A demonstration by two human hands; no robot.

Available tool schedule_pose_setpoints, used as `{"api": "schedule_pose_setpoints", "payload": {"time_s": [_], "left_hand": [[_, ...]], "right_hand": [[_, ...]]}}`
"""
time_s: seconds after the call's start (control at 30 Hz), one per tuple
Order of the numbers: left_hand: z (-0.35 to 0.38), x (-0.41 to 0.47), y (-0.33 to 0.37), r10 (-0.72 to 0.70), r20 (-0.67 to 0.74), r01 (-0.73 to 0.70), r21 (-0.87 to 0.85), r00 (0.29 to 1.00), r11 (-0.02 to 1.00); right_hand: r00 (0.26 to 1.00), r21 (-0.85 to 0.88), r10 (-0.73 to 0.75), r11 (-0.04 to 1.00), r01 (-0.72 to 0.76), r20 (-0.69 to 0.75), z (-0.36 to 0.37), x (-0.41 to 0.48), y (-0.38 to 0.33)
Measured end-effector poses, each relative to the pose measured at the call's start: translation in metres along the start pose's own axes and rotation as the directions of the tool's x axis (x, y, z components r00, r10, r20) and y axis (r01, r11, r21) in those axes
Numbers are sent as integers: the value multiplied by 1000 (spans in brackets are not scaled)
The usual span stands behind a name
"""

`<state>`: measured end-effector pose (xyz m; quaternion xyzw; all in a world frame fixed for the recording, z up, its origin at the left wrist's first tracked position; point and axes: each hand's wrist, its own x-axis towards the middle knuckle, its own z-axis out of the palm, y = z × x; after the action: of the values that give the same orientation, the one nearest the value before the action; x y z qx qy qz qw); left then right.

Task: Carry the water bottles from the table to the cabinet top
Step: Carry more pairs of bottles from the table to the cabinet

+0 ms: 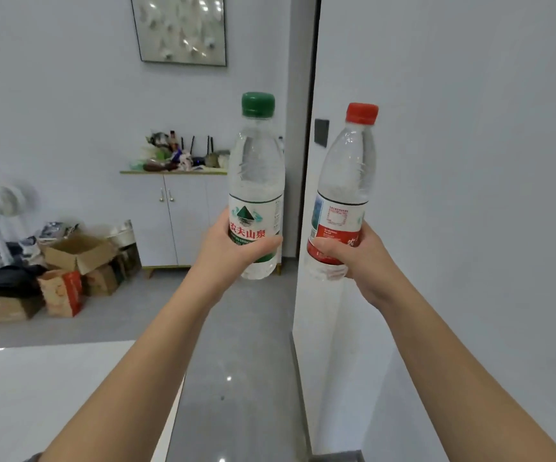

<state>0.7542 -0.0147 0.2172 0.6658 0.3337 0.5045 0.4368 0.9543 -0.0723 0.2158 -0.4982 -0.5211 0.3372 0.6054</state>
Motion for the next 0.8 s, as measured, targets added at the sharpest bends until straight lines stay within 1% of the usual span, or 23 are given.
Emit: {"api": "schedule_pose_setpoints", "payload": {"time_s": [0.13, 0.27, 0.37, 0.53, 0.8], "left_hand": [[-7, 10, 25, 11, -14, -12, -33, 1000, 999], [-10, 18, 50, 12, -30, -15, -85, 999, 996], [-13, 24, 64, 20, -65, -28, -128, 998, 991], [-16, 30, 77, 29, -83, -45, -199, 996, 979], [-25, 43, 75, 1, -105, -19, -168, 994, 986]], "right_hand": [[997, -6, -79, 997, 79, 10, 6, 11, -29], [995, 29, -104, 994, 104, 2, 10, 22, -52], [996, 42, -89, 995, 88, 13, 11, 28, -60], [998, 62, -45, 997, 43, 43, 12, 34, -61], [999, 80, -19, 997, 16, 35, 9, 52, -61]]}}
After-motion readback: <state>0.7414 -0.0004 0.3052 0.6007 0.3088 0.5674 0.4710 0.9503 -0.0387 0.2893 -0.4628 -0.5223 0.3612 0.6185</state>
